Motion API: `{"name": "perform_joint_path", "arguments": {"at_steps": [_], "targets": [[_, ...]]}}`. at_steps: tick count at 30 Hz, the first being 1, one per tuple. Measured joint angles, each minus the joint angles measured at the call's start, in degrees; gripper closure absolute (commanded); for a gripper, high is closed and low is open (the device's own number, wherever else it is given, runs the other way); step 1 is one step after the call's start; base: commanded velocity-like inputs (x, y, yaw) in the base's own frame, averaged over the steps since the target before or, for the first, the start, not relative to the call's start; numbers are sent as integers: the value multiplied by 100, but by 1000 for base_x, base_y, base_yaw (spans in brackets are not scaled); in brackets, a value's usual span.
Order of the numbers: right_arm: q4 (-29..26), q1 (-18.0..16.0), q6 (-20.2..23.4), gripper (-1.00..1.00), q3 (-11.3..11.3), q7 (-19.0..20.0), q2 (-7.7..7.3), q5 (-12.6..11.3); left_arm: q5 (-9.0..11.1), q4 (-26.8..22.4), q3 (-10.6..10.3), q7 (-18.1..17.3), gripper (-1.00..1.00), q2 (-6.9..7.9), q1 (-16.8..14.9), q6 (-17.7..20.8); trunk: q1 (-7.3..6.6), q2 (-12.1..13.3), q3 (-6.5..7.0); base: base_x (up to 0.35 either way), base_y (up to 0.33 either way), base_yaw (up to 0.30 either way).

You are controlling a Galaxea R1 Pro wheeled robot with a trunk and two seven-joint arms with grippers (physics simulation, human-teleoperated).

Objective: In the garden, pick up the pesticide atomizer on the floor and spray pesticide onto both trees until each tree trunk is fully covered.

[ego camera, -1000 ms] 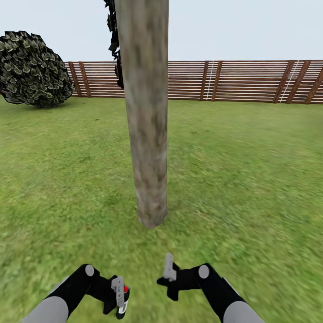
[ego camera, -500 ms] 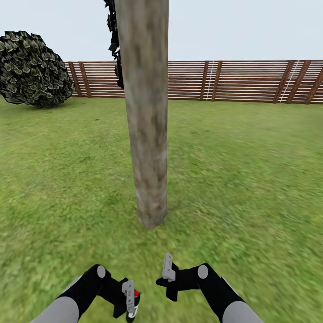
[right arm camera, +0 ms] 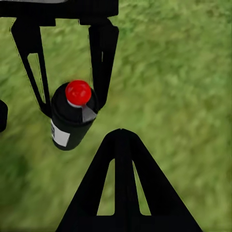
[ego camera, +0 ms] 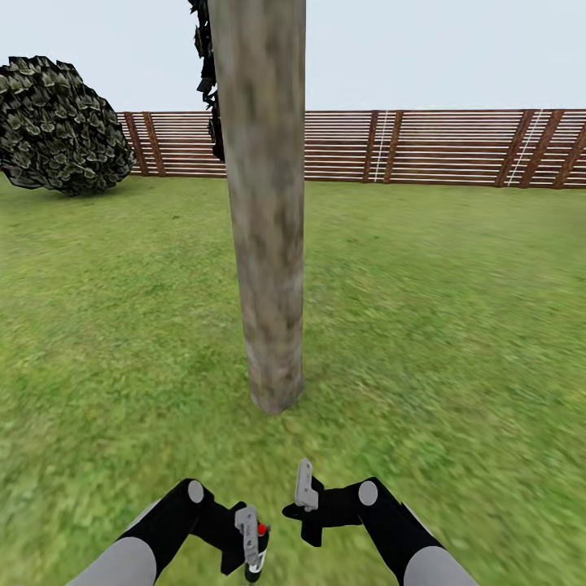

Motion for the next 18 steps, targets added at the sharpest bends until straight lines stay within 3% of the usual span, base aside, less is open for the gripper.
{"name": "perform_joint_path", "arguments": {"at_steps": [6, 18], "targets": [[0, 0, -5, 100, 2, -1, 0, 0, 13, 0, 21, 235, 100, -36, -4, 10, 0, 0, 0, 0, 0, 0], [0, 0, -6, 100, 4, -3, 0, -9, 24, 0, 26, 262, 100, -159, -4, -5, 0, 0, 0, 0, 0, 0]]}}
